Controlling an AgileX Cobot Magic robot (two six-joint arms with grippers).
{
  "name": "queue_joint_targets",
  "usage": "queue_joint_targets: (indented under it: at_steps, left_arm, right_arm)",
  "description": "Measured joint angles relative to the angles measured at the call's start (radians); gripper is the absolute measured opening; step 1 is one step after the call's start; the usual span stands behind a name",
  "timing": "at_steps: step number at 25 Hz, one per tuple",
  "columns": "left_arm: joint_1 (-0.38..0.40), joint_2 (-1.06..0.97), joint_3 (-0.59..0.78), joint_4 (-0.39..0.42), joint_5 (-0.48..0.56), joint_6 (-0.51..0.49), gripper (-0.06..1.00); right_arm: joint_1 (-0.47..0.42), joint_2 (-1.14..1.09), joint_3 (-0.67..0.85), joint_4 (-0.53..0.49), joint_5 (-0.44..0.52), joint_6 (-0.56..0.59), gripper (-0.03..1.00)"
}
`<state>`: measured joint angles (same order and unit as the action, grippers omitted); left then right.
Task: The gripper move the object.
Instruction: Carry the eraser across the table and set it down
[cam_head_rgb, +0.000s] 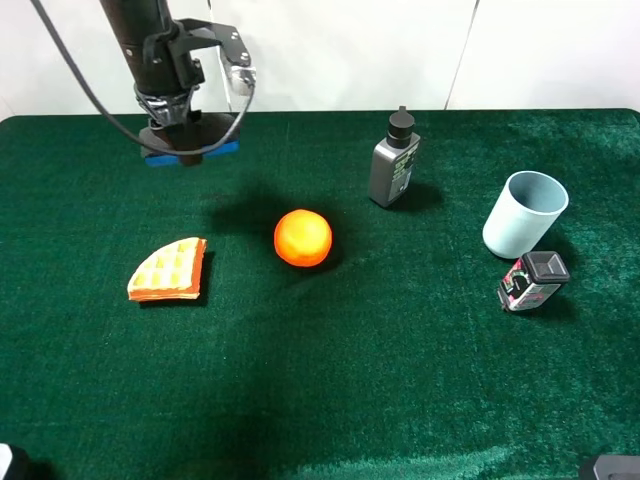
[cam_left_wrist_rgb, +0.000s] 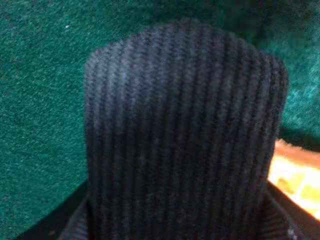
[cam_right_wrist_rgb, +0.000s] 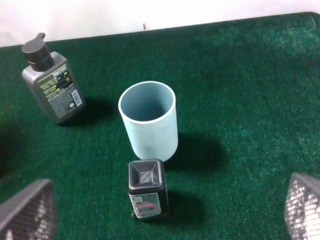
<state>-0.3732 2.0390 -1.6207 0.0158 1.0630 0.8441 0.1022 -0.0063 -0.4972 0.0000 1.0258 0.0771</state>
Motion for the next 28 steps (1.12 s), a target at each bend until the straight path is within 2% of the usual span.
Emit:
queue_joint_targets:
  at_steps: [10,17,28]
  left_arm:
    - [-0.116,-0.019,0.000,0.009,0.016,-0.206,0.58]
    - [-0.233,-0.022,0.000,0.062,0.048,-0.348,0.58]
    - [-0.406,-0.022,0.000,0.065,0.067,-0.528,0.58]
  right_arm:
    - [0.000,0.000,0.000,0.000,-0.001,0.000,0.70]
    - [0.000,0.000,0.000,0.000,-0.001,0.000,0.70]
    - [0.000,0.000,0.000,0.000,-0.001,0.000,0.70]
